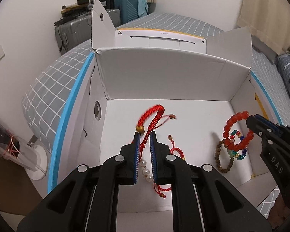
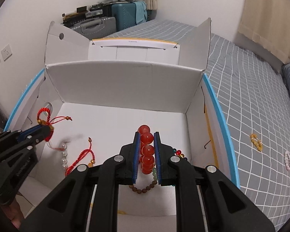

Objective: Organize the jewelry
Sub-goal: 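Open both tools to drop the two bracelets into the box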

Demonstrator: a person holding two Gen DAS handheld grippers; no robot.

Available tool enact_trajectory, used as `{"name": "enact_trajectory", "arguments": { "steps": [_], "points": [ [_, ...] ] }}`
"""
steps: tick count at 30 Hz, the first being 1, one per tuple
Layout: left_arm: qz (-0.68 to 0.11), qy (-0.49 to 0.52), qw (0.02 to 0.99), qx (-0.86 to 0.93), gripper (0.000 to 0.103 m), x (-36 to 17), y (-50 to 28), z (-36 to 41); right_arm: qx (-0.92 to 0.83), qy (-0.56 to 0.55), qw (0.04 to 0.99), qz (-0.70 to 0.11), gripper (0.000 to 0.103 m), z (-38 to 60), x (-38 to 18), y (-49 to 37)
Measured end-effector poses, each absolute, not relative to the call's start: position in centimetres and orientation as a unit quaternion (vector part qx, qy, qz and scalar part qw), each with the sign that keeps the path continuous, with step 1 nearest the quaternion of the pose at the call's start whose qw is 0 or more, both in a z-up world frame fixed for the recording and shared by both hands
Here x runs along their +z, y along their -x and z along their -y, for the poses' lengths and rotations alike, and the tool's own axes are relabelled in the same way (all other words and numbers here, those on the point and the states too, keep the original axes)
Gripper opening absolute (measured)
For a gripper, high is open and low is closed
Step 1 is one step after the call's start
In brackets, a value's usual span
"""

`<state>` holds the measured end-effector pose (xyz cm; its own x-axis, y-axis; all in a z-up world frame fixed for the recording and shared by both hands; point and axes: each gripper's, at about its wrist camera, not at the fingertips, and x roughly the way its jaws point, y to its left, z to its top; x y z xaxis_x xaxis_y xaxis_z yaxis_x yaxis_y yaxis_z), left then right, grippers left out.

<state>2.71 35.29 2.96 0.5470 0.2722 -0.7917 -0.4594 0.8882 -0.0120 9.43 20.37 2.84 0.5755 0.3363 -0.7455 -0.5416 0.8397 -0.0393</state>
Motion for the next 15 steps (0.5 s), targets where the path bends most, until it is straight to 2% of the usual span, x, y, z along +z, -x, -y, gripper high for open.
{"name": "enact_trajectory", "arguments": {
  "steps": [8,10,12,13,15],
  "points": [
    [-0.43,0.111,0.871,0.211,0.011,3.0,-2.8,-35.1,0.249,0.131,0.876,-0.391,0.013,-20.3,2.7,-9.6],
    [-0.428,0.113,0.872,0.211,0.011,3.1,-2.7,-35.1,0.249,0.133,0.878,-0.387,0.018,-20.3,3.1,-9.4],
    [-0.427,0.112,0.873,0.209,0.015,3.2,-2.7,-34.9,0.252,0.128,0.879,-0.384,0.037,-20.1,3.5,-9.3],
    [-0.426,0.113,0.873,0.209,0.019,3.3,-2.6,-34.9,0.254,0.124,0.881,-0.38,0.04,-19.8,3.8,-9.1],
    [-0.417,0.111,0.877,0.212,0.037,3.7,-2.4,-34.7,0.252,0.119,0.885,-0.373,0.051,-19.4,4.4,-9.0]
  ]
}}
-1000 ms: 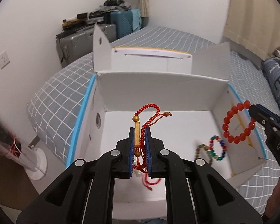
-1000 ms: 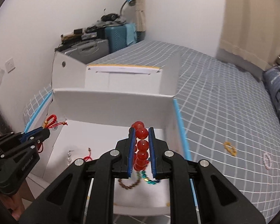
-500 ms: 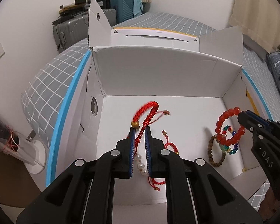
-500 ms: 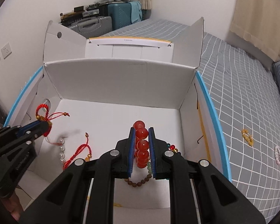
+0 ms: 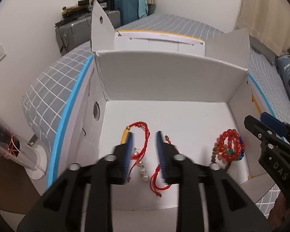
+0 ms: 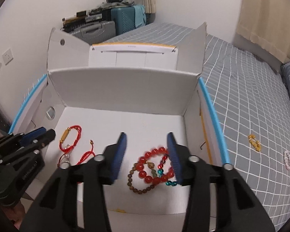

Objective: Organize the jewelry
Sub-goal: 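Open both tools to drop the two bracelets into the box, then move both tools back over the amber and pink bead bracelets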

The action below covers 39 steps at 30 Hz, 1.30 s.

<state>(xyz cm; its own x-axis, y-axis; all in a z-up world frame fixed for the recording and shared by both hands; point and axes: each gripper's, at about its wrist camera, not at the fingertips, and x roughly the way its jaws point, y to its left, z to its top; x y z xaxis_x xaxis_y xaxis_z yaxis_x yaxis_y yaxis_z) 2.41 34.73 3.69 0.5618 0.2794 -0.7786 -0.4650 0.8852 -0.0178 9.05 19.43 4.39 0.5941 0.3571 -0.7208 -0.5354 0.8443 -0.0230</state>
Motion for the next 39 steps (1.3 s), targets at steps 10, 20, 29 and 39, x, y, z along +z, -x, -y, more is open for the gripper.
{"name": "enact_trajectory", "arguments": {
  "steps": [10,20,29,39],
  "points": [
    [-0.381,0.098,0.895,0.209,0.074,6.1,-2.0,-32.8,0.233,0.091,0.906,-0.341,0.083,-15.9,7.2,-9.0],
    [-0.356,0.083,0.913,0.179,0.097,7.7,-3.5,-28.4,0.187,0.082,0.924,-0.322,0.095,-10.2,9.0,-9.1],
    [-0.354,0.066,0.923,0.133,0.097,8.4,-5.7,-22.5,0.134,0.067,0.935,-0.321,0.095,-3.3,10.0,-9.3],
    [-0.356,0.045,0.93,0.078,0.097,8.9,-8.8,-15.1,0.069,0.058,0.942,-0.322,0.095,5.2,10.2,-10.4]
  ]
}}
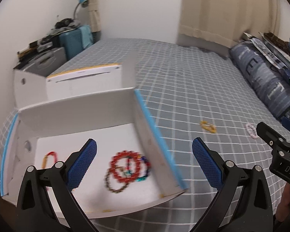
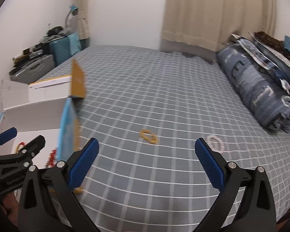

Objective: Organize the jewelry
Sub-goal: 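Move both tools back over the amber and pink bead bracelets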

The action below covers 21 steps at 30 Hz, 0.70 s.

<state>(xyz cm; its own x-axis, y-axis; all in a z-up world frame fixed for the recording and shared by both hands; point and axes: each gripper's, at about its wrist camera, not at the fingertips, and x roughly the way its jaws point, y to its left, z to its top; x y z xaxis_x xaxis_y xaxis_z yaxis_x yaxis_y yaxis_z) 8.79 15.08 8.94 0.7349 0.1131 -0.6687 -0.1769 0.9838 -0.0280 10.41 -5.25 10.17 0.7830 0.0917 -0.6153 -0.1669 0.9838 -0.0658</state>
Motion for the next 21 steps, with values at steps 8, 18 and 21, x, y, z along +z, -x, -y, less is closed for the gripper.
{"name": "enact_trajectory", "arguments": {
  "steps": [8,18,21],
  "points": [
    [-0.366,0.022,0.929,0.042,0.097,8.3,-13.8,-8.1,0.026,0.043,0.94,-0.338,0.095,12.4,8.9,-14.4],
    [-0.416,0.002,0.909,0.016,0.097,3.0,-21.9,-1.7,-0.002,0.035,0.92,-0.391,0.095,19.2,3.7,-21.4],
    [-0.433,-0.001,0.901,0.013,0.097,0.8,-24.4,-0.4,-0.007,0.025,0.914,-0.404,0.095,21.3,2.2,-23.4]
  ]
}}
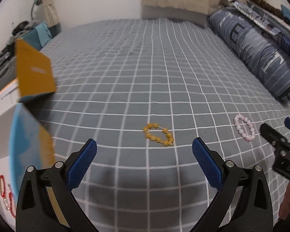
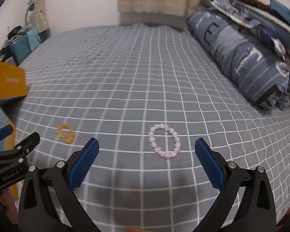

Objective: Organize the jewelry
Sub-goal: 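Move both tools back over the amber and pink bead bracelets, then grasp the amber bead bracelet with the left tool while the right tool grasps the pink bead bracelet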

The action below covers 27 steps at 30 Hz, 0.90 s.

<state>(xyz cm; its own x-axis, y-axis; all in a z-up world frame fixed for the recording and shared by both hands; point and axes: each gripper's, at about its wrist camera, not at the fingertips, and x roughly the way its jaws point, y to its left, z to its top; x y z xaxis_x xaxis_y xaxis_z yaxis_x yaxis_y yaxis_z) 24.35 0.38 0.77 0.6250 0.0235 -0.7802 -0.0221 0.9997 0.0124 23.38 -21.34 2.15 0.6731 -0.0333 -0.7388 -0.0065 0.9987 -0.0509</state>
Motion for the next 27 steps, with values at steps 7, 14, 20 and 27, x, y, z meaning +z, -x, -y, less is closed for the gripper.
{"name": "enact_trajectory", "arguments": {
  "steps": [7,14,20,27],
  "points": [
    [-0.457,0.019,0.889,0.012,0.097,-3.0,-27.8,0.6,-0.007,-0.003,0.9,-0.436,0.095,24.9,-1.7,-27.1],
    [-0.465,0.015,0.885,0.019,0.097,-4.8,-30.7,1.2,-0.003,-0.01,0.89,-0.456,0.095,26.1,-4.6,-30.1],
    [-0.481,0.013,0.876,0.023,0.096,-6.5,-31.9,1.2,-0.004,-0.015,0.884,-0.467,0.095,26.0,-6.2,-31.7],
    [-0.482,0.009,0.876,0.024,0.077,-7.1,-32.2,0.9,-0.008,-0.01,0.878,-0.479,0.082,25.6,-7.4,-32.1]
  ]
}}
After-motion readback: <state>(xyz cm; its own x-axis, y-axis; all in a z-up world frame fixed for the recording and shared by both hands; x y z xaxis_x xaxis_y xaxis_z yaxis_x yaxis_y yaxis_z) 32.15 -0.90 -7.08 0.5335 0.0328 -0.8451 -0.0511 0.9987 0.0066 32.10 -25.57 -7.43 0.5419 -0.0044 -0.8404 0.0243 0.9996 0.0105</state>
